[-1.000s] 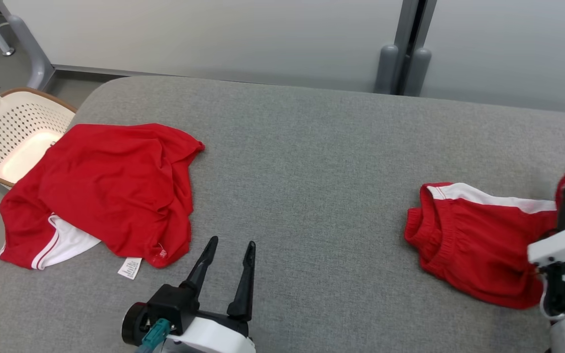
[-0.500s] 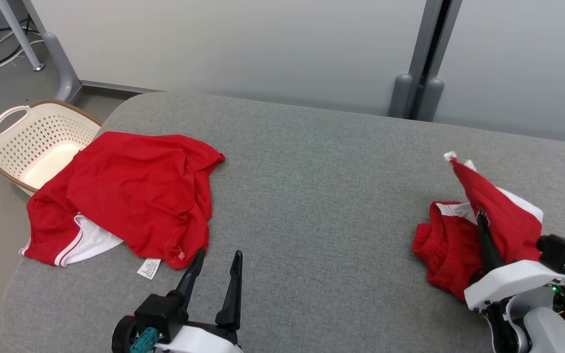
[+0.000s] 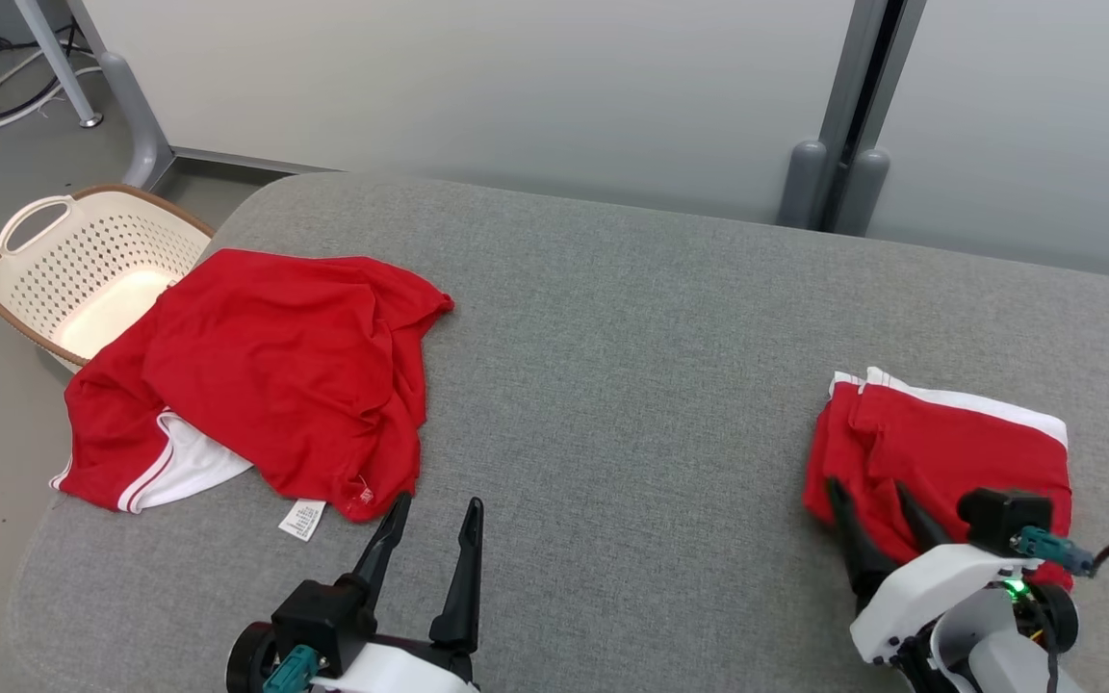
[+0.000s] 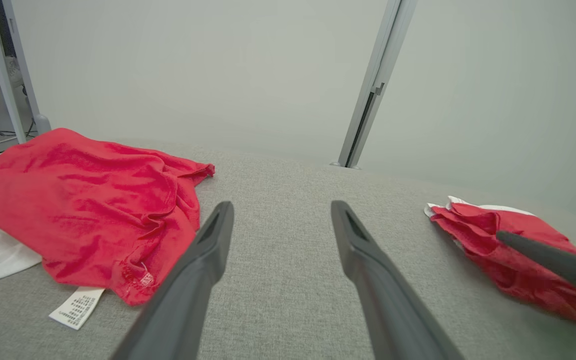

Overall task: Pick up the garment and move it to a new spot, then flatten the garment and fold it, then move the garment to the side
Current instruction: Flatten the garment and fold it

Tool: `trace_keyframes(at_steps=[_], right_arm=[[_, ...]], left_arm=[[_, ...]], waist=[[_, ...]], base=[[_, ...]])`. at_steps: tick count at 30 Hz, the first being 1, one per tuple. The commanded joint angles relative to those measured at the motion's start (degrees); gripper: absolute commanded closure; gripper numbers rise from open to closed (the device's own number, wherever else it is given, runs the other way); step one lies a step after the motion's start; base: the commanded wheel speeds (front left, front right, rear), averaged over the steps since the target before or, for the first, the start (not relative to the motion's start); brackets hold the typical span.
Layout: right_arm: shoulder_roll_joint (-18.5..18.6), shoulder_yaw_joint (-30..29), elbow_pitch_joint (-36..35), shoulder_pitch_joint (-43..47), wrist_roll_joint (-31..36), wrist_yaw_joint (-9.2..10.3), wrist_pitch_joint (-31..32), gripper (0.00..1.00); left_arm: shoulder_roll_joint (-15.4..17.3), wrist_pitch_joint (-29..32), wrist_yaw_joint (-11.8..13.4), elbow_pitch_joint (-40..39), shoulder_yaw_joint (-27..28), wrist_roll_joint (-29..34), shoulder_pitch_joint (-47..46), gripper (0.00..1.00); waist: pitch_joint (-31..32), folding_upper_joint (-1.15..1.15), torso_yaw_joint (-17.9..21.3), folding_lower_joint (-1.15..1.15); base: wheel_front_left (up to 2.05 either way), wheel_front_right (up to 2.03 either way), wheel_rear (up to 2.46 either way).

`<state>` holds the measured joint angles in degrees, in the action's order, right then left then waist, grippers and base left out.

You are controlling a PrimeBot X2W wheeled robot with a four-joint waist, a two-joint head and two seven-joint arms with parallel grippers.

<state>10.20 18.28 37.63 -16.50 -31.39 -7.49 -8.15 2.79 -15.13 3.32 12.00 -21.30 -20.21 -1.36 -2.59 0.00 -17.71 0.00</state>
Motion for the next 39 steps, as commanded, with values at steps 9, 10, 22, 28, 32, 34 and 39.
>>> trace_keyframes(at_steps=[9,10,22,28,32,34,39], right_arm=[[-0.9,7.5,1.9,0.3,-4.2,0.00,5.3,0.00],[-0.9,8.4,1.6,0.6,-5.0,0.00,5.9,0.00],[2.6,12.7,-6.6,-0.4,-11.9,0.00,3.5,0.00],[6.9,7.0,-10.8,0.1,-4.1,0.00,-3.4,0.00],[6.6,-1.2,-12.6,2.5,5.2,0.00,-6.1,0.00],[5.5,-5.1,-14.5,4.2,9.7,0.00,-6.7,0.00],[1.8,-12.3,-19.9,9.0,18.0,0.00,-7.1,0.00]], left_arm=[[0.2,0.0,-0.1,0.4,-0.7,0.3,-0.5,0.00],[0.2,0.0,0.0,0.4,-0.7,0.4,-0.4,0.00],[0.2,0.0,-0.2,-0.8,1.3,0.3,-0.5,0.00],[0.2,0.0,0.1,-3.4,3.1,-0.3,-1.1,0.00],[0.2,0.0,0.4,-4.8,4.2,-0.4,-1.8,0.00],[0.2,0.0,0.8,-5.5,4.7,-0.9,-2.2,0.00],[0.2,0.0,1.8,-6.5,5.3,-0.5,-2.7,0.00]], waist=[[0.0,0.00,-0.3,0.00],[0.2,0.00,-0.1,0.00],[2.1,0.00,4.1,0.00],[3.0,0.00,6.8,0.00],[2.8,0.00,8.5,0.00],[2.6,0.00,9.3,0.00],[2.2,0.00,10.9,0.00]], base=[[0.00,0.00,0.00],[0.00,0.00,0.00],[0.00,0.00,0.00],[0.00,0.00,0.00],[0.00,0.00,0.00],[0.00,0.00,0.00],[0.00,0.00,0.00]])
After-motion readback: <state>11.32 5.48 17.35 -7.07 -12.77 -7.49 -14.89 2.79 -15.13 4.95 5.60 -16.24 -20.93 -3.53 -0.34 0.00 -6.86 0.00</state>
